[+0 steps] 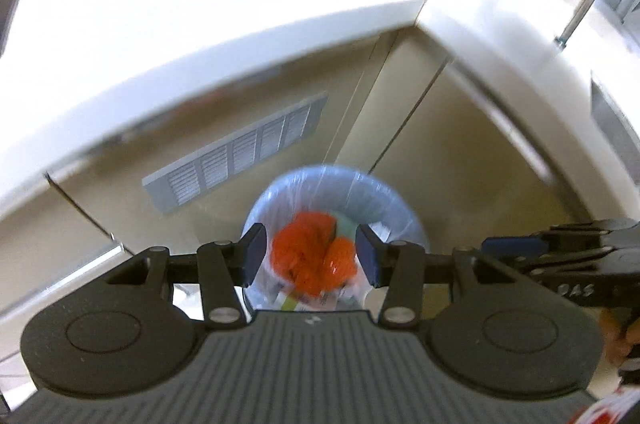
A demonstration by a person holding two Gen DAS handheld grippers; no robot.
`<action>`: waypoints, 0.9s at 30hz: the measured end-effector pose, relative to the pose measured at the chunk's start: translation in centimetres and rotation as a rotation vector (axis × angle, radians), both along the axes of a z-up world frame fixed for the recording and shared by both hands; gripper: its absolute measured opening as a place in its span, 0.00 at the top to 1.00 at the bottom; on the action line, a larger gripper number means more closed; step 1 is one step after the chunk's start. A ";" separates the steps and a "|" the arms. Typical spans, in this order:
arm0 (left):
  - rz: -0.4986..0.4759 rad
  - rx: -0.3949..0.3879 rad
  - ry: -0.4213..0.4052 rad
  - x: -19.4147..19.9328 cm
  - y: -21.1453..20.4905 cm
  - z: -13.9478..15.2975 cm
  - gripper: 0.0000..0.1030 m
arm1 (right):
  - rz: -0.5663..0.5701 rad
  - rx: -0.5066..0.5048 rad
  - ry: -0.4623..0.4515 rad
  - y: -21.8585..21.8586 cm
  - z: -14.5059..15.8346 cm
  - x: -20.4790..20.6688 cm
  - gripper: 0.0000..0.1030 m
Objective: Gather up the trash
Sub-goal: 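Raise both grippers from the bin back to the counter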
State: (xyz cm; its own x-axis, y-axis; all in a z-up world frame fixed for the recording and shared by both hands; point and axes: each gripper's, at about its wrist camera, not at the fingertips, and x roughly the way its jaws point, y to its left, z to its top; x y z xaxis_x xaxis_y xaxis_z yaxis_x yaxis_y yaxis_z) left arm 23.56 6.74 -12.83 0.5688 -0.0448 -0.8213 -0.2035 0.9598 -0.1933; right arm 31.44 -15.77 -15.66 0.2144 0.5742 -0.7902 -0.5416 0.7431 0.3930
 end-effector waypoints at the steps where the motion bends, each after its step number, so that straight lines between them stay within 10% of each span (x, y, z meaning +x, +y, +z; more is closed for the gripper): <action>1: 0.002 0.002 -0.017 0.1 -0.1 0.7 0.56 | -0.005 0.010 -0.015 -0.4 0.9 0.2 0.62; 8: 0.032 0.038 -0.132 2.0 -0.7 5.3 0.56 | -0.094 0.092 -0.126 -4.0 6.3 2.4 0.61; 13: 0.067 0.069 -0.204 4.6 -1.2 7.6 0.56 | -0.187 0.113 -0.231 -6.3 8.8 5.8 0.40; 27: 0.167 0.213 -0.271 13.0 0.4 9.9 0.56 | -0.354 0.068 -0.362 -10.3 9.3 21.8 0.40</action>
